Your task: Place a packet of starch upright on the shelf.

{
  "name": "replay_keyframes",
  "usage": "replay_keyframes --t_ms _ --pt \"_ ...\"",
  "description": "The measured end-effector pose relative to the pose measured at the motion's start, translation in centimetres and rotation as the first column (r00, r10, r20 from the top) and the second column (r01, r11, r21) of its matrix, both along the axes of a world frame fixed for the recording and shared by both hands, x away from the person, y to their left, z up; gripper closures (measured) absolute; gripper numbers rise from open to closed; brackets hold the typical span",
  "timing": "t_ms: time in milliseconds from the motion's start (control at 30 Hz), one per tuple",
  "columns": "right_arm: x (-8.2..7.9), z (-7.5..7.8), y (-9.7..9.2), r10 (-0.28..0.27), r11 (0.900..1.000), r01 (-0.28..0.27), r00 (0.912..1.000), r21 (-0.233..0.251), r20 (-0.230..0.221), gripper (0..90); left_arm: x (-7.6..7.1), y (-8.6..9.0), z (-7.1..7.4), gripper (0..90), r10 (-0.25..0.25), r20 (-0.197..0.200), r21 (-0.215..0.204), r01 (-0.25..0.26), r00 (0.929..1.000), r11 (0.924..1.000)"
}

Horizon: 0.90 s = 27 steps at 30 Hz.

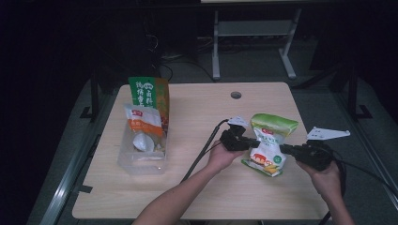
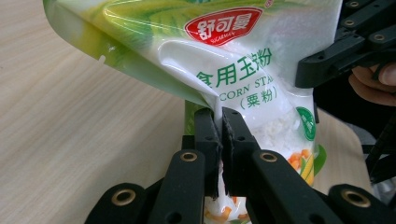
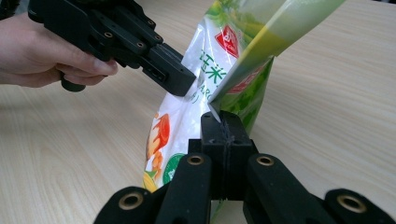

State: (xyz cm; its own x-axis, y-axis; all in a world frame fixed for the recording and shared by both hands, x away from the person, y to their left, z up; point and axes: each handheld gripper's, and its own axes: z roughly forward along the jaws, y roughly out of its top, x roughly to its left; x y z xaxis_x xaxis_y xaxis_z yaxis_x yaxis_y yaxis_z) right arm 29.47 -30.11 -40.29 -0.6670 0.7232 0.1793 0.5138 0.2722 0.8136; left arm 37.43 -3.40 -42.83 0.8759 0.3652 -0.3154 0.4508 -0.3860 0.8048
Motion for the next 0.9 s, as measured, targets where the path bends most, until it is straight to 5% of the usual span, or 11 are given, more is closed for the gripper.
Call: replay_keyframes --t_ms 267,500,733,900 --pt "0.1 -1.1 -1.0 -0.006 0.9993 0.009 0.9982 0.036 -0.059 86.5 -1.0 0.0 0.1 87.4 -0.021 0.057 0.016 0.02 0.9981 0.9997" --pt "0.7 -1.5 -1.6 0.02 0.9946 -0.009 0.9945 0.104 -0.103 73.9 -1.7 -0.1 0.4 87.8 -0.045 0.107 0.039 0.041 0.9932 0.9984" --pt "1.7 -1.5 -0.2 0.042 0.9982 -0.036 0.9896 0.047 -0.137 67.3 -2.0 0.0 0.4 87.7 -0.057 0.111 0.043 0.052 0.9922 0.9977" --pt "1.7 -1.3 0.4 0.048 0.9984 -0.043 0.989 0.038 -0.14 74.4 -2.2 0.3 0.5 87.7 -0.055 0.116 0.049 0.05 0.9917 0.9975"
